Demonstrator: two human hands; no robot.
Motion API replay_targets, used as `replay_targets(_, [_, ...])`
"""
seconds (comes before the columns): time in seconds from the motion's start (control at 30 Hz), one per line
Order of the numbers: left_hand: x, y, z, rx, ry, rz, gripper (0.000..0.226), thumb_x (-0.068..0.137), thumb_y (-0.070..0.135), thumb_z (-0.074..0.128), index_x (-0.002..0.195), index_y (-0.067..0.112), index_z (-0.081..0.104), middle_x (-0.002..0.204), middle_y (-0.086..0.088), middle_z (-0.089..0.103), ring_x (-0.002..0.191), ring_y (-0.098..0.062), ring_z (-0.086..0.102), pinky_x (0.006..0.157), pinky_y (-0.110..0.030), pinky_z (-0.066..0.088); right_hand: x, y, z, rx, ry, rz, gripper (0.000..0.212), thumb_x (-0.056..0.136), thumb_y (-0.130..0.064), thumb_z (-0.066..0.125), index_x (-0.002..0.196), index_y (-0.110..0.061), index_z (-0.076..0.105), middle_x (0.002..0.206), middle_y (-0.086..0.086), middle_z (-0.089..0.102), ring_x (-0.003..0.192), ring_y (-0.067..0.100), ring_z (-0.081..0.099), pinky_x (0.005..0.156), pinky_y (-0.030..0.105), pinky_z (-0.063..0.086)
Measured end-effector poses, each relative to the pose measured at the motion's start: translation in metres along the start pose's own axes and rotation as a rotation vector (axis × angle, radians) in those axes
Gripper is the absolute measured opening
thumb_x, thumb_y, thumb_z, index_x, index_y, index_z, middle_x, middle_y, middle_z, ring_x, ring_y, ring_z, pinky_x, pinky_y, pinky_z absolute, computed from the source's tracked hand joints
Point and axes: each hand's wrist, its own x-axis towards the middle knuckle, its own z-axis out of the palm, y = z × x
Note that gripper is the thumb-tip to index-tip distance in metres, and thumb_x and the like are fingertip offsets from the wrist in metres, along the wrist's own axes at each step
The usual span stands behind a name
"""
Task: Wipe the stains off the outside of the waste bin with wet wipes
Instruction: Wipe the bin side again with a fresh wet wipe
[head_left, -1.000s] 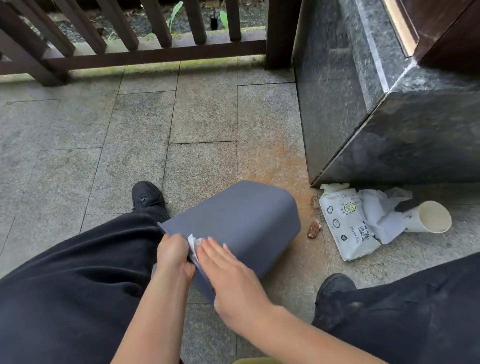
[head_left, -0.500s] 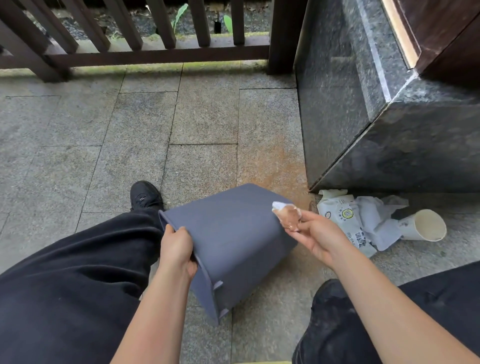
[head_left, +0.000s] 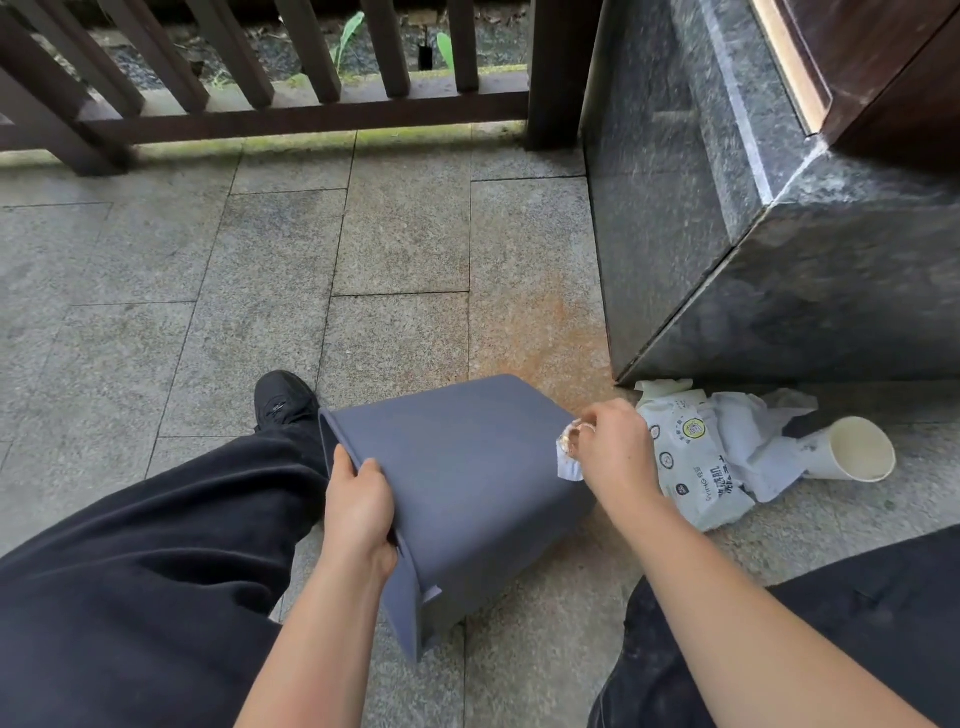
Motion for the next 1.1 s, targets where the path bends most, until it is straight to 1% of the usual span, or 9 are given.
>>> replay_targets(0.17, [-0.001, 0.002, 0.002, -0.022, -0.013, 0.002, 0.041, 0.100, 0.002, 0.033, 0.127, 0.023, 0.056, 0.113, -0.007, 0.071, 0.098, -0.028, 0.070, 0.084, -0.054, 0.056, -0.036, 0.016, 0.024, 0.127, -0.034, 0.018, 0.044, 0.104, -0.030, 0.040, 0.142, -0.014, 0.053, 0.153, 0.006, 0.042, 0.137, 0.029, 0.039, 0.111, 0.038, 0.032])
replay_targets(0.3, [-0.002, 0.002, 0.002, -0.010, -0.016, 0.019, 0.042, 0.100, 0.004, 0.034, 0.130, 0.025, 0.055, 0.112, -0.004, 0.072, 0.090, -0.021, 0.073, 0.077, -0.046, 0.060, -0.059, 0.008, 0.035, 0.152, -0.104, 0.002, 0.047, 0.106, -0.030, 0.028, 0.152, -0.021, 0.037, 0.163, -0.003, 0.022, 0.148, 0.021, 0.026, 0.117, 0.040, 0.028])
replay_targets(0.43, [0.001, 0.001, 0.001, 0.009, -0.012, 0.040, 0.039, 0.099, 0.004, 0.035, 0.123, 0.023, 0.059, 0.109, -0.007, 0.072, 0.089, -0.023, 0.071, 0.077, -0.043, 0.060, -0.103, -0.028, 0.044, 0.179, -0.098, -0.362, 0.048, 0.105, -0.016, 0.028, 0.152, -0.019, 0.037, 0.162, -0.006, 0.023, 0.151, 0.007, 0.008, 0.124, 0.038, 0.007])
replay_targets(0.63, [0.007, -0.003, -0.005, 0.030, 0.029, 0.018, 0.036, 0.098, 0.004, 0.035, 0.120, 0.021, 0.059, 0.109, -0.009, 0.072, 0.092, -0.026, 0.072, 0.080, -0.046, 0.059, -0.131, -0.040, 0.048, 0.231, -0.099, -0.725, 0.042, 0.105, -0.027, 0.034, 0.145, -0.026, 0.046, 0.154, -0.010, 0.041, 0.147, 0.009, 0.028, 0.123, 0.036, 0.010])
replay_targets(0.73, [0.007, -0.002, -0.007, 0.057, 0.054, 0.000, 0.039, 0.095, 0.002, 0.035, 0.117, 0.021, 0.060, 0.111, -0.009, 0.070, 0.095, -0.028, 0.069, 0.083, -0.050, 0.057, -0.088, -0.010, 0.045, 0.153, -0.011, -0.542, 0.043, 0.099, -0.010, 0.045, 0.140, -0.017, 0.054, 0.150, -0.004, 0.047, 0.144, 0.018, 0.036, 0.121, 0.044, 0.020])
replay_targets(0.8, [0.006, -0.001, -0.007, 0.063, 0.055, -0.004, 0.041, 0.094, 0.003, 0.034, 0.120, 0.022, 0.059, 0.112, -0.008, 0.070, 0.098, -0.029, 0.068, 0.086, -0.053, 0.055, -0.062, 0.014, 0.037, 0.139, -0.017, -0.267, 0.045, 0.103, -0.008, 0.040, 0.146, -0.019, 0.047, 0.155, -0.008, 0.035, 0.149, 0.015, 0.025, 0.123, 0.043, 0.017])
replay_targets(0.87, [0.009, 0.001, -0.004, 0.057, 0.050, 0.018, 0.042, 0.095, 0.003, 0.034, 0.123, 0.021, 0.059, 0.113, -0.008, 0.070, 0.099, -0.030, 0.069, 0.086, -0.054, 0.055, -0.055, 0.021, 0.035, 0.144, -0.007, -0.191, 0.048, 0.104, -0.006, 0.036, 0.149, -0.018, 0.041, 0.158, -0.007, 0.031, 0.150, 0.013, 0.019, 0.124, 0.040, 0.013])
replay_targets(0.97, [0.016, 0.002, 0.000, 0.066, 0.066, 0.028, 0.041, 0.094, 0.003, 0.035, 0.123, 0.018, 0.059, 0.112, -0.009, 0.070, 0.095, -0.026, 0.070, 0.083, -0.050, 0.057, -0.085, -0.010, 0.041, 0.157, 0.026, -0.417, 0.054, 0.094, 0.004, 0.040, 0.145, -0.009, 0.047, 0.153, 0.001, 0.040, 0.147, 0.022, 0.030, 0.123, 0.044, 0.016])
replay_targets(1.1, [0.018, 0.001, -0.004, 0.115, 0.070, 0.030, 0.035, 0.093, 0.003, 0.035, 0.112, 0.016, 0.062, 0.105, -0.012, 0.073, 0.087, -0.029, 0.072, 0.076, -0.048, 0.060, -0.147, -0.056, 0.055, 0.183, -0.049, -0.846, 0.049, 0.098, -0.014, 0.032, 0.145, -0.018, 0.045, 0.154, -0.002, 0.042, 0.147, 0.018, 0.030, 0.122, 0.047, 0.014])
